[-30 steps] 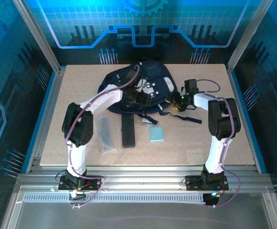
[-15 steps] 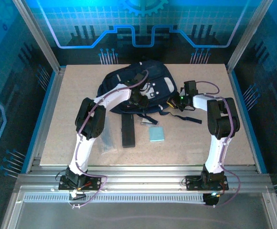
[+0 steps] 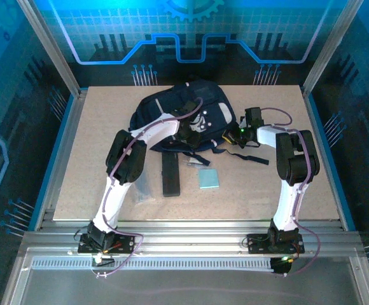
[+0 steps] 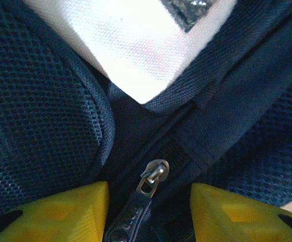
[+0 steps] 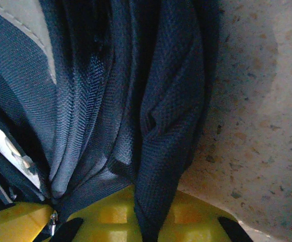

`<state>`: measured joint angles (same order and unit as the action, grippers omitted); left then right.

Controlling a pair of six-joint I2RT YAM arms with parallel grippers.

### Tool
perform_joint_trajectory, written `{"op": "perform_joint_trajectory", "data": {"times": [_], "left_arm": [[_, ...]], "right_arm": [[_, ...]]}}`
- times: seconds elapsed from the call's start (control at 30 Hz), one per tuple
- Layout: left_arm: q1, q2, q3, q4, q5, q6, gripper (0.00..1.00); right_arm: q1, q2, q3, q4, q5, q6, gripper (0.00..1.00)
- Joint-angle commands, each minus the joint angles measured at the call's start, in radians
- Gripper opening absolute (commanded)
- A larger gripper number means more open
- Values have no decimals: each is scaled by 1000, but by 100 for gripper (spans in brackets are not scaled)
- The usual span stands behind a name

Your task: Pack books, pencil case, and school supplies into a backpack

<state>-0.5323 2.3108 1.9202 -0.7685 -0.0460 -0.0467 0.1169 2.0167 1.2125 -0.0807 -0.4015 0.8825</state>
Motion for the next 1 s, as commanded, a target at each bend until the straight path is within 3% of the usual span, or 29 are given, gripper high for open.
{"op": "perform_joint_trajectory", "data": {"times": [0.0, 0.1, 0.23, 0.3, 0.5, 0.7, 0.97], "left_arm": [[5, 110, 33, -141, -44, 7, 37], [5, 115, 13, -148, -78, 2, 28], [7, 96, -4, -143, -87, 2, 5], [9, 77, 1, -141, -85, -2, 0], [14, -7, 9, -143, -77, -13, 0], [53, -49, -2, -247, -53, -25, 0], [86, -162, -186, -264, -240, 2, 0]], "right_arm": [[-8, 7, 13, -47, 22, -32, 6], [-12, -5, 7, -41, 22, -29, 5], [-15, -10, 9, -45, 23, -31, 5], [-18, -13, 9, -48, 22, -33, 5], [-33, -31, 5, -53, 41, -31, 0], [-71, -66, 3, -63, 114, -31, 0], [-137, -87, -11, -51, 143, -27, 0]]}}
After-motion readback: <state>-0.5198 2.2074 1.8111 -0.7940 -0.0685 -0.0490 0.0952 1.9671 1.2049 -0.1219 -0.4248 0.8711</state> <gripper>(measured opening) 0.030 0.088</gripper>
